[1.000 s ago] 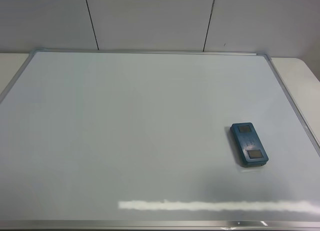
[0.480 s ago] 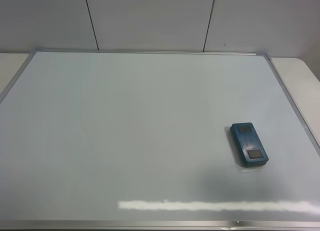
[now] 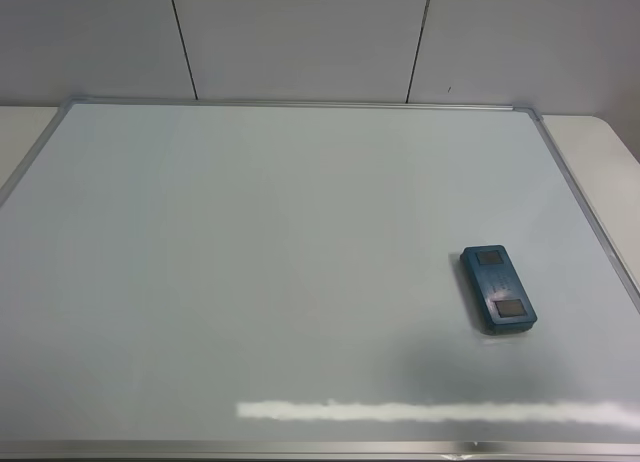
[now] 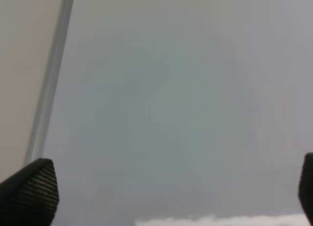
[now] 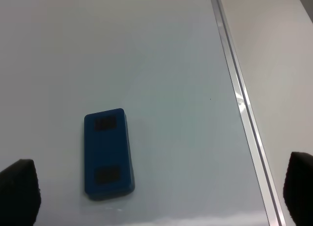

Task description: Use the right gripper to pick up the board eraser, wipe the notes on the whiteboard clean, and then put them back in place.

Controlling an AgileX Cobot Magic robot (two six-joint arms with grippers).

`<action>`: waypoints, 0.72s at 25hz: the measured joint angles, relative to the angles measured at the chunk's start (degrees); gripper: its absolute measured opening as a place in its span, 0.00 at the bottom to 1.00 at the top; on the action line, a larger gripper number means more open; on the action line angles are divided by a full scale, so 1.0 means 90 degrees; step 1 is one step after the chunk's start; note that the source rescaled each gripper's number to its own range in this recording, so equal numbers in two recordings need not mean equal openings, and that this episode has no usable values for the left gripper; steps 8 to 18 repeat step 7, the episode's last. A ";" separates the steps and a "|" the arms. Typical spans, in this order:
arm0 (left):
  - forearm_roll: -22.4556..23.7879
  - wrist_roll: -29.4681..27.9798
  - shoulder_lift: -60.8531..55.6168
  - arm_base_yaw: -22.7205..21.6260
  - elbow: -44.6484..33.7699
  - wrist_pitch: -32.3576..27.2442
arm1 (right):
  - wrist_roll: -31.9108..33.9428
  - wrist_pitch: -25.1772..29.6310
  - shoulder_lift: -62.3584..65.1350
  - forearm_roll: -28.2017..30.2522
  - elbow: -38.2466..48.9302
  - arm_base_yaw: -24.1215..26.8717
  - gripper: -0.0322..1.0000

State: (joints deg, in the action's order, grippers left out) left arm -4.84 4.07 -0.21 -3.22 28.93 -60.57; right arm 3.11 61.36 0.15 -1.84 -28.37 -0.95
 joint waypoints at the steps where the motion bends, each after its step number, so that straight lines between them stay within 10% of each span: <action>1: 0.0000 0.0000 0.0000 0.0000 0.0000 0.0000 | 0.0000 0.0000 0.0000 0.0000 0.0000 0.0000 1.00; 18: 0.0000 0.0000 0.0000 0.0000 0.0000 0.0000 | -0.0004 0.0000 0.0000 0.0000 0.0000 0.0000 1.00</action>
